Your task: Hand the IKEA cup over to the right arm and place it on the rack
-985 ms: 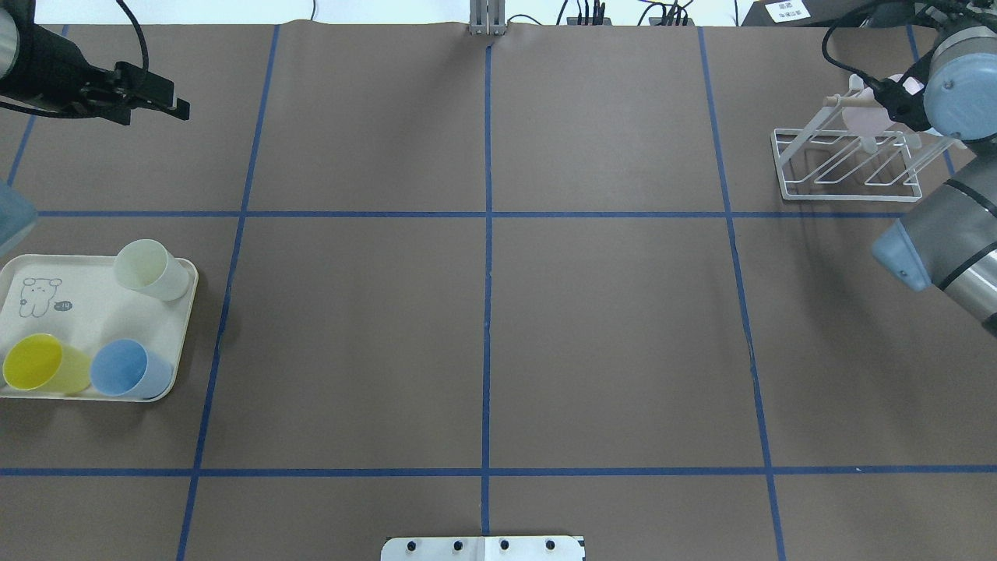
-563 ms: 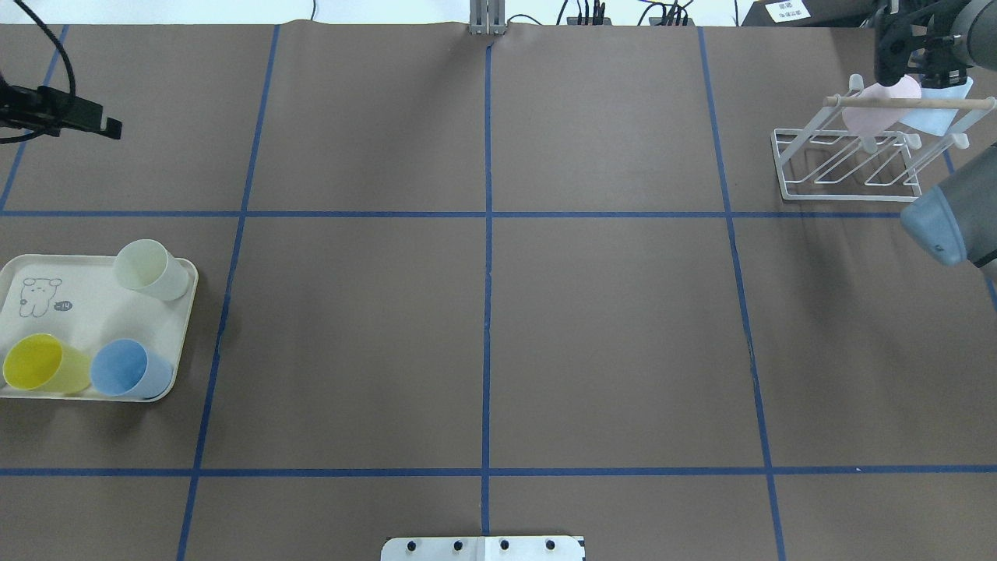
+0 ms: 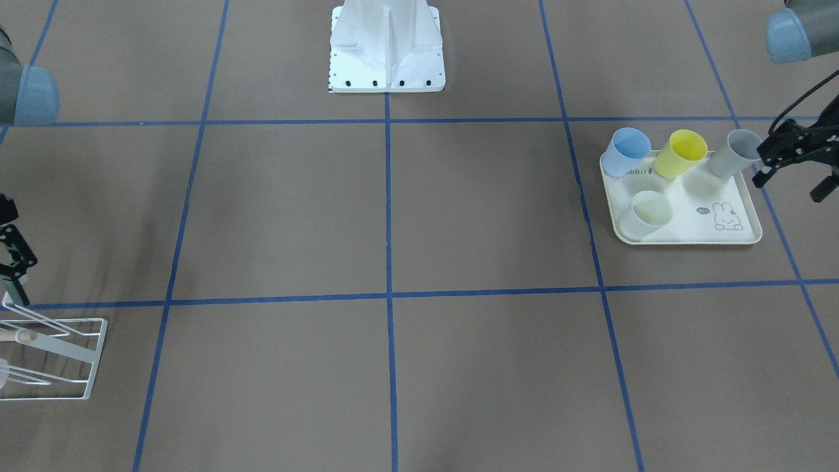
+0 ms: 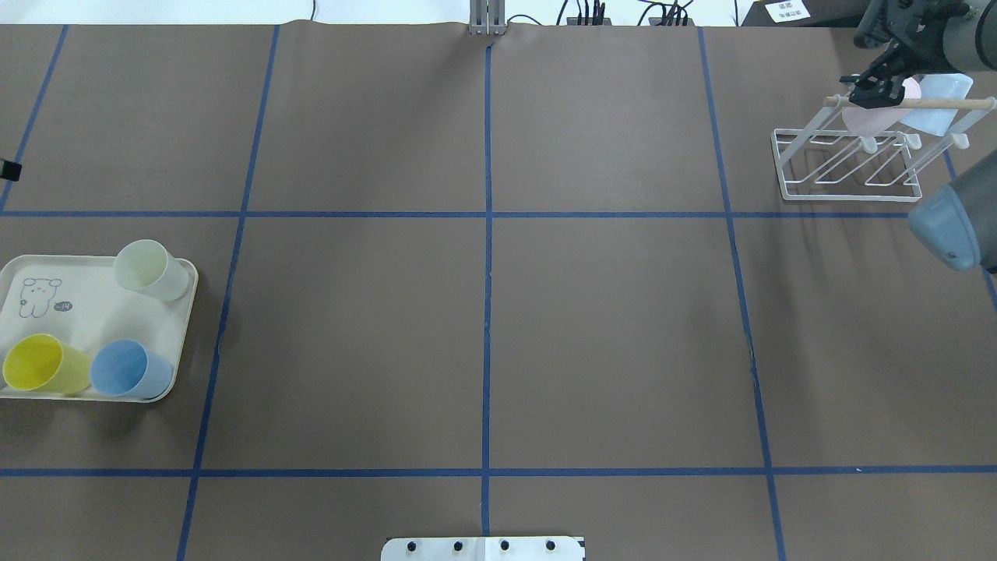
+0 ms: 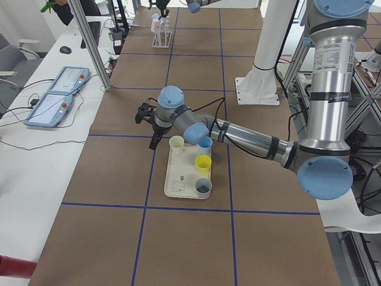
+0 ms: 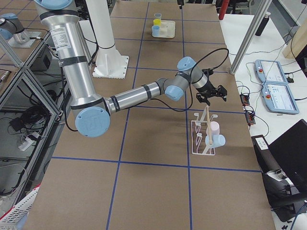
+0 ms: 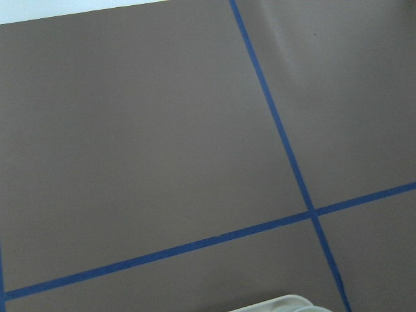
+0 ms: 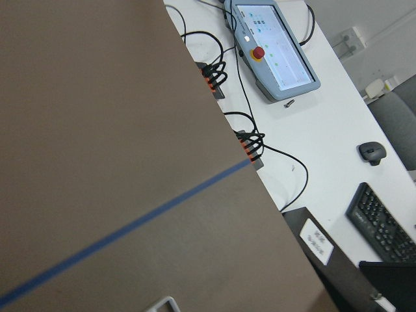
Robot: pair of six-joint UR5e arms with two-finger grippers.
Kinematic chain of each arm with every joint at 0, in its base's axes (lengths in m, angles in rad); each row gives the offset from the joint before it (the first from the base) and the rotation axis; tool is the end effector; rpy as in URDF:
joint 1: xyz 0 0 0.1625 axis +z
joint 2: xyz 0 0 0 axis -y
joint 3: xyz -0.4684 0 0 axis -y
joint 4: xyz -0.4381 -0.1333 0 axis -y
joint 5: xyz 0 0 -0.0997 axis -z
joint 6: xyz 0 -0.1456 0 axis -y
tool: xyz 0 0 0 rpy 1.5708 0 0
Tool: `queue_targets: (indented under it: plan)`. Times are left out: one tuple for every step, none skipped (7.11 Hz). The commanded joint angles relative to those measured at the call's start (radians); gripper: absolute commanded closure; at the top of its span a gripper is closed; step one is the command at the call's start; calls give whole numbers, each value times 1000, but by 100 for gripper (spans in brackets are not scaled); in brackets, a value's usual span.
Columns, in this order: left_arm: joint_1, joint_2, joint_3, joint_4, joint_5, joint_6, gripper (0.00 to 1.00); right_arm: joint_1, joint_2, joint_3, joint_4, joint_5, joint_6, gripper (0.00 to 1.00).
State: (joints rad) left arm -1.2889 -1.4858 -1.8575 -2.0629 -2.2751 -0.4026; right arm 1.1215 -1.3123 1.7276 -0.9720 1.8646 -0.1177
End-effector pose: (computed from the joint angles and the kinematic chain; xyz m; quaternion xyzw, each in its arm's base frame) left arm 0.1119 -0.5267 0.5630 0.1918 0.4127 0.0638 0.8882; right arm -0.2183 -0.6625 0.4276 0.4527 -0.2055 -0.3101 0.8104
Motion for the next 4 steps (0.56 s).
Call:
queue_targets:
  plan:
    - [5,87,-6,-5,3,9,0,-96,5,47,-2,93,358,0]
    - [52,84,-5,-8,3,-77,0,-148,14,64,-37,93,410,0]
    - [141,78,-3,-63,66,-219,0,-181,49,120,-179,85,415,0]
    - [252,73,0,-113,168,-349,0,-212,104,144,-314,82,415,0]
